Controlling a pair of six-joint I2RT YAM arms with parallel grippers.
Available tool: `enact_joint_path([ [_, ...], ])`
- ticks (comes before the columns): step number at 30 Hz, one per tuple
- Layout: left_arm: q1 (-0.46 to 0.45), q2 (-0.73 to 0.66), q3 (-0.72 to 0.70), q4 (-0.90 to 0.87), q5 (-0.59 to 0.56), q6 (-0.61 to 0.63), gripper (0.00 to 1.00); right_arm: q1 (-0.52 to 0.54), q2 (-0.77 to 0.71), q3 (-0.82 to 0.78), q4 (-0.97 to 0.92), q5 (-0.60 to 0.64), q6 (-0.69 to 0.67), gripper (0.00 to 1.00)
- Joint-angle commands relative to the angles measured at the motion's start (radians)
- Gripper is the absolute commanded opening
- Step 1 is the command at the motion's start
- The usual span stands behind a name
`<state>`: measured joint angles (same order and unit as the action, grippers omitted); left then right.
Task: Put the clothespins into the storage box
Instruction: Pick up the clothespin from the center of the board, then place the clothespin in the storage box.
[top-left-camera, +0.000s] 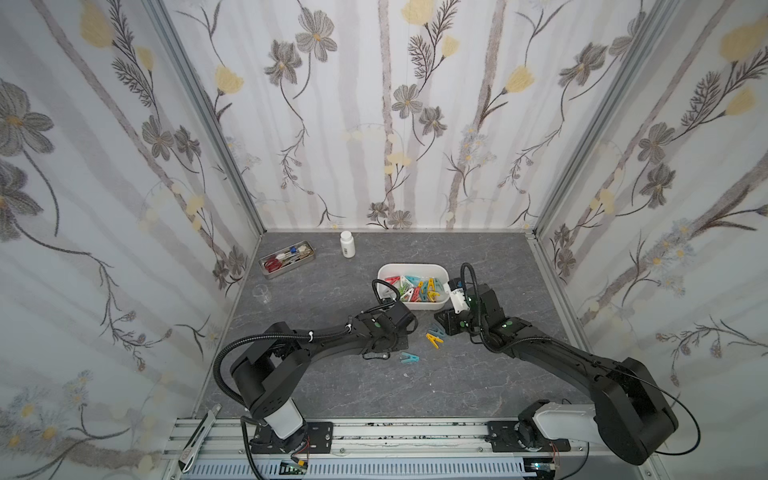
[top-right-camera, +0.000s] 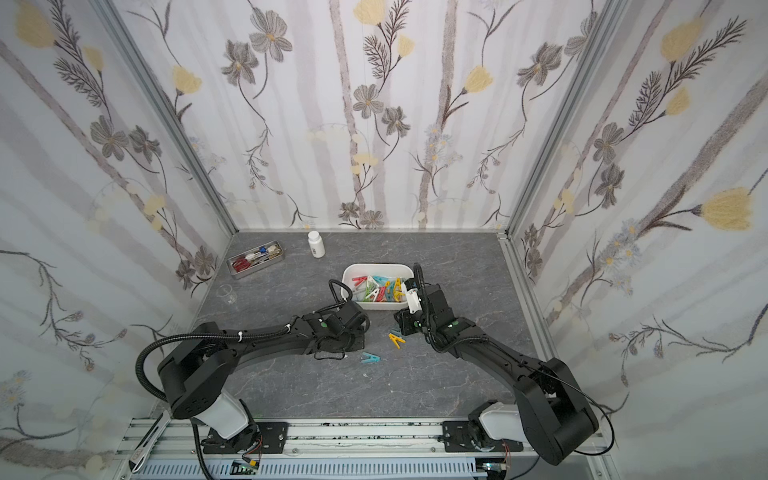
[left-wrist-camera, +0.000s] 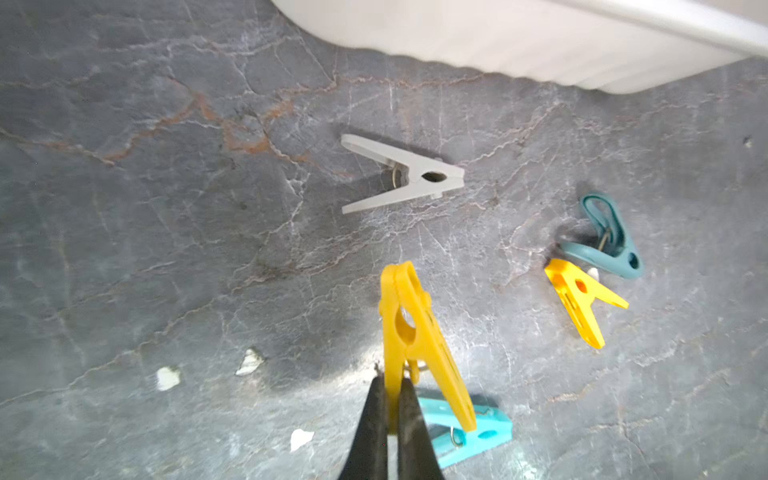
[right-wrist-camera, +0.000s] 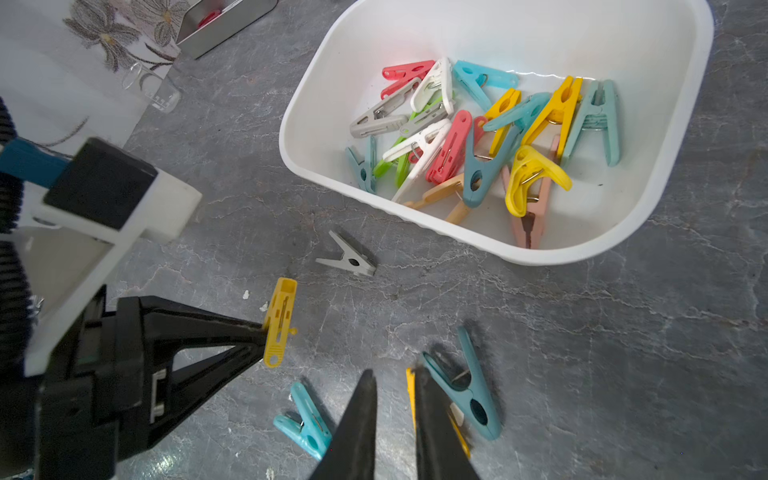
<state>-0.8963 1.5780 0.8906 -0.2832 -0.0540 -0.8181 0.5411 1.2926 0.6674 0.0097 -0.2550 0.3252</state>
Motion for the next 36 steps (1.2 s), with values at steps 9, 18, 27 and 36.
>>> enact_joint_path([
  [9,0.106,-0.151,-0.014,0.240,0.218,0.116,0.02,0.034,0.014,0.008,-0.037,-0.003,0.067,0.20],
  [18,0.224,0.030,0.183,0.225,0.286,0.189,0.02,0.092,-0.040,0.001,-0.105,0.078,0.102,0.20],
  [27,0.267,0.223,0.357,0.208,0.308,0.204,0.01,0.109,-0.128,-0.056,-0.165,0.127,0.120,0.20],
  [36,0.277,0.339,0.475,0.168,0.320,0.208,0.04,0.110,-0.145,-0.077,-0.168,0.128,0.117,0.21],
])
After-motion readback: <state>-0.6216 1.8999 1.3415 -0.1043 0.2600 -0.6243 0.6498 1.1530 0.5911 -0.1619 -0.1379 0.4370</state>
